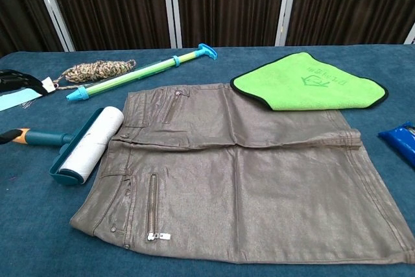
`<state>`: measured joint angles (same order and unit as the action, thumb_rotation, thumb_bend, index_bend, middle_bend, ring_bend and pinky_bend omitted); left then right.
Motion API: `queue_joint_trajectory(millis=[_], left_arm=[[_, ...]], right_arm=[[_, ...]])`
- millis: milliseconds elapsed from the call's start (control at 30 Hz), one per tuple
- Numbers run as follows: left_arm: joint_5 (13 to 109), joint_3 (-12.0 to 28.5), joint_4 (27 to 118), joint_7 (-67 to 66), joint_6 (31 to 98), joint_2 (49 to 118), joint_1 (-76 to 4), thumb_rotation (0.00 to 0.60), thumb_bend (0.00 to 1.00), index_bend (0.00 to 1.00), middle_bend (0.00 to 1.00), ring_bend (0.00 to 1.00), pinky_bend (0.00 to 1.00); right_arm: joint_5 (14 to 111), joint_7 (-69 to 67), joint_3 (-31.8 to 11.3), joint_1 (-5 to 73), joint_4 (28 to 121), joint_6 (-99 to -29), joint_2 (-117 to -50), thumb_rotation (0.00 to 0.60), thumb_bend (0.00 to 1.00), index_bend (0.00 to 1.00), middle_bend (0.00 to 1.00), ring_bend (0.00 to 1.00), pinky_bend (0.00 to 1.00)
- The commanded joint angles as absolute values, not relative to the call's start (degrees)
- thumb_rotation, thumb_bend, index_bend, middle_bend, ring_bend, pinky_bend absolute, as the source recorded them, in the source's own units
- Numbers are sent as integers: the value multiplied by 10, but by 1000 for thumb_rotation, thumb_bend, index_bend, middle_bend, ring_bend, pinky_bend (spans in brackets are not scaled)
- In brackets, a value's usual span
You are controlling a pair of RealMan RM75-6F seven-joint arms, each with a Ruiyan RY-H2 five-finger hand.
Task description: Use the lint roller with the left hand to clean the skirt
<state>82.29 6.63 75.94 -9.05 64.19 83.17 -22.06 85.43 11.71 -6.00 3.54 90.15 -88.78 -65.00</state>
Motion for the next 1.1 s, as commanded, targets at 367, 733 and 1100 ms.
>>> queue_joint_trajectory(millis=[367, 733, 1100], left_arm=[[790, 66, 667, -100, 600, 916, -251, 600, 493, 214, 136, 62, 155], [755, 72, 630, -98, 586, 952, -255, 600, 495, 226, 174, 89, 184], [743, 76, 617, -117, 580, 976, -269, 600, 494, 272, 223, 155, 259]], right_arm=[[837, 106, -63, 34, 894, -880, -647, 600, 0, 0, 0, 0, 0], [838, 98, -62, 34, 896, -878, -645, 600, 0, 0, 0, 0, 0], [830, 93, -64, 38, 892, -868, -645, 600, 0, 0, 0, 0, 0]])
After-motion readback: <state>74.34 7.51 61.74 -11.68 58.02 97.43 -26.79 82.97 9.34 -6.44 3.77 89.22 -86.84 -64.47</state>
